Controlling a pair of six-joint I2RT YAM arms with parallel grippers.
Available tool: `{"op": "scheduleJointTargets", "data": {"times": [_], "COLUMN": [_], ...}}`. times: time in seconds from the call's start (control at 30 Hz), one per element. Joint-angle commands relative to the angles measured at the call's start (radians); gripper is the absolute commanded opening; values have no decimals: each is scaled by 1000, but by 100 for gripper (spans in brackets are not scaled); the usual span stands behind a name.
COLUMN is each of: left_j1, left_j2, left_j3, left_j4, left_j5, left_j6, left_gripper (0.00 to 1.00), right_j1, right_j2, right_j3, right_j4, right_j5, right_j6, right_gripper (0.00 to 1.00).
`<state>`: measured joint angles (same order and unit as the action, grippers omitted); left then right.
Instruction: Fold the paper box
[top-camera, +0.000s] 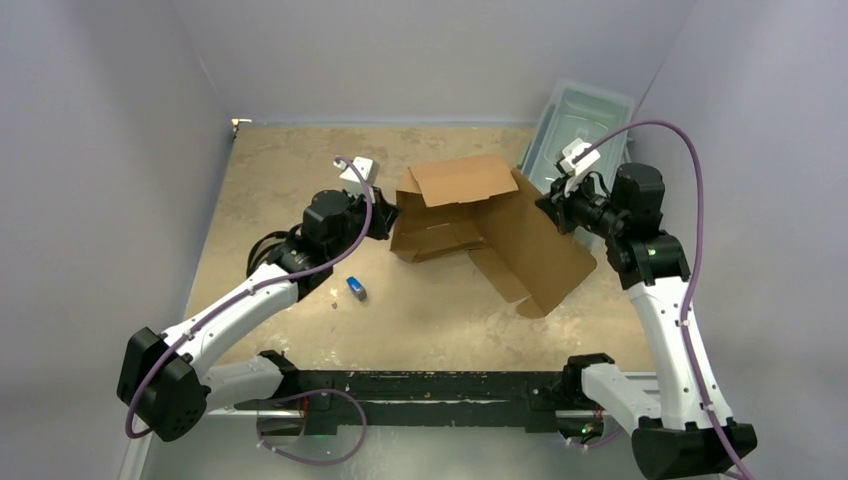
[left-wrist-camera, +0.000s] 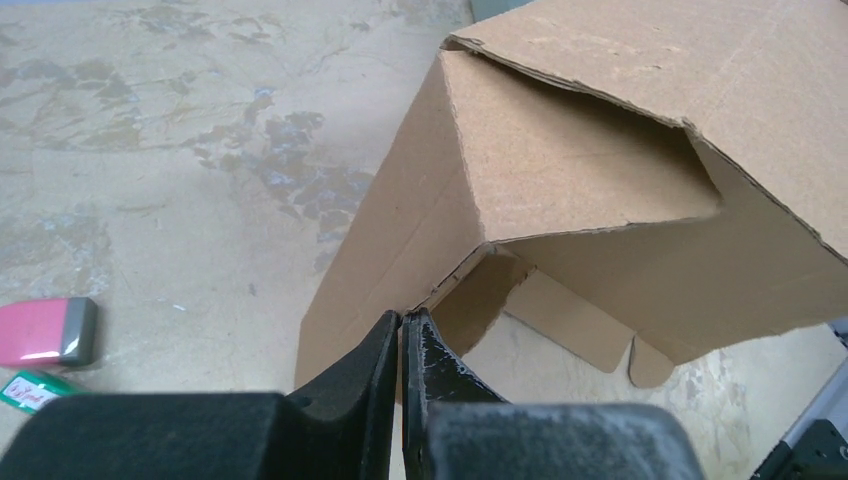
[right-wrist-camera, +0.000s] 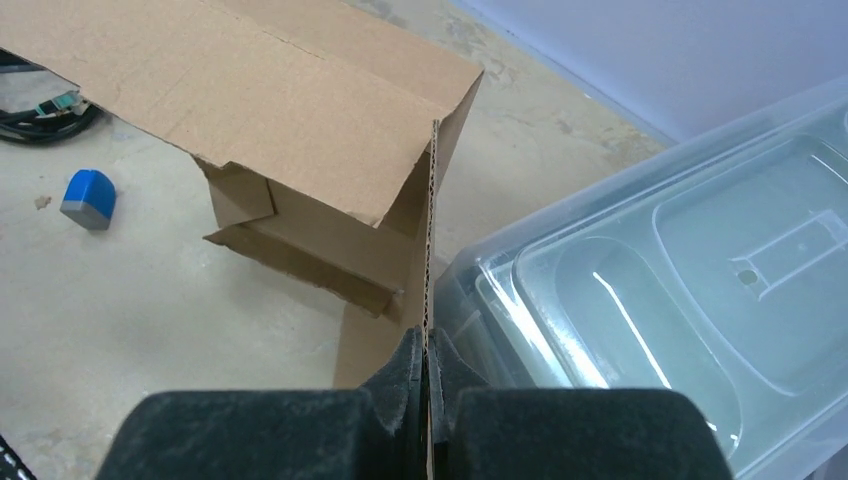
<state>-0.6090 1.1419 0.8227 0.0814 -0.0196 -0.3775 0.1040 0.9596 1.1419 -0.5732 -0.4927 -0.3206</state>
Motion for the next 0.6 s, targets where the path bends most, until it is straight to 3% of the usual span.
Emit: {"op": "scheduleJointTargets", "data": {"times": [0.0, 0.57], "left_j1": [-6, 24], "left_j2": [0, 55], "left_j3": [10, 3], "left_j4": [40, 158], "left_j5": [88, 288], "left_j6": [-52, -199], "left_gripper": [6, 36], "right_j1": [1, -15], "right_j2": [-13, -27], "right_j3": [-34, -83], "right_j4": [77, 120], "right_j5": [-79, -36], "right_j6": [55, 74], "right_gripper": [0, 0]}}
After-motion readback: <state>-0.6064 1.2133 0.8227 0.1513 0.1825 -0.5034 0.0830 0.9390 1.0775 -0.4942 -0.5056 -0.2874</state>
